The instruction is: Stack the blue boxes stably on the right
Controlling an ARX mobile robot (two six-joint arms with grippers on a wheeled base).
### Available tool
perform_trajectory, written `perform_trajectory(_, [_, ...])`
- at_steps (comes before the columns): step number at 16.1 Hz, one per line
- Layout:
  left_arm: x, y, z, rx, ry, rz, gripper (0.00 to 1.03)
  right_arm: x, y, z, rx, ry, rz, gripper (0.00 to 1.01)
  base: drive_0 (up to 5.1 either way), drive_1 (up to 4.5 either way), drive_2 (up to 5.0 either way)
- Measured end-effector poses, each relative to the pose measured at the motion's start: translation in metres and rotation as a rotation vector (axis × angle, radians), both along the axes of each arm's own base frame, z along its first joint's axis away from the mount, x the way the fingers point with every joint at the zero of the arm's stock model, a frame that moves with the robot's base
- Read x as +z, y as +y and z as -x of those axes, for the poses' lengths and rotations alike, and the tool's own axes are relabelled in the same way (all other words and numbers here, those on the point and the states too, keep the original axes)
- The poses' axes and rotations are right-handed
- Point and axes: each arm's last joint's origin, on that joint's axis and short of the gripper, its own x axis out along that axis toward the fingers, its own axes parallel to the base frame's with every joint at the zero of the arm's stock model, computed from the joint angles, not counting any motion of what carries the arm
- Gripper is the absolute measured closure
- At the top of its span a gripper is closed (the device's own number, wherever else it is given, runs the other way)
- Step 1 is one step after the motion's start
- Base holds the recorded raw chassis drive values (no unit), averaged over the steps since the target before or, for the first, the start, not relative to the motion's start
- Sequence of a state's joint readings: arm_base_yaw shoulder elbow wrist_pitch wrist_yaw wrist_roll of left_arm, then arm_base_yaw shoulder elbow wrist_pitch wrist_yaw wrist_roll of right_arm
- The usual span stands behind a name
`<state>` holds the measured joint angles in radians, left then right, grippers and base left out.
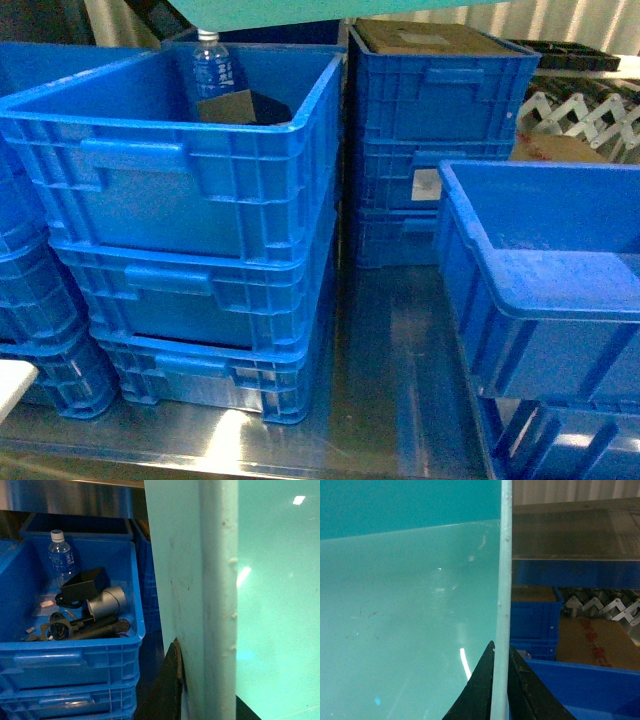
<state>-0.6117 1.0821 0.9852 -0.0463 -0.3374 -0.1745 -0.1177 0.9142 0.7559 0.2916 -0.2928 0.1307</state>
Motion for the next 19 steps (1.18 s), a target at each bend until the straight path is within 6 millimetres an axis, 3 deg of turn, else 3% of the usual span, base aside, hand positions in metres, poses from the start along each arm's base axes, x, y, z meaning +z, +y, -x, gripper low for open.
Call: perform_trajectory(19, [-0.0002,-0.0001,-0.0002,0.002,-0.001,-0.001,1.01,0.0000,-0.0001,0.0000,-0.001,0.000,0.000,0.94,4.6,-2.12,-2.1])
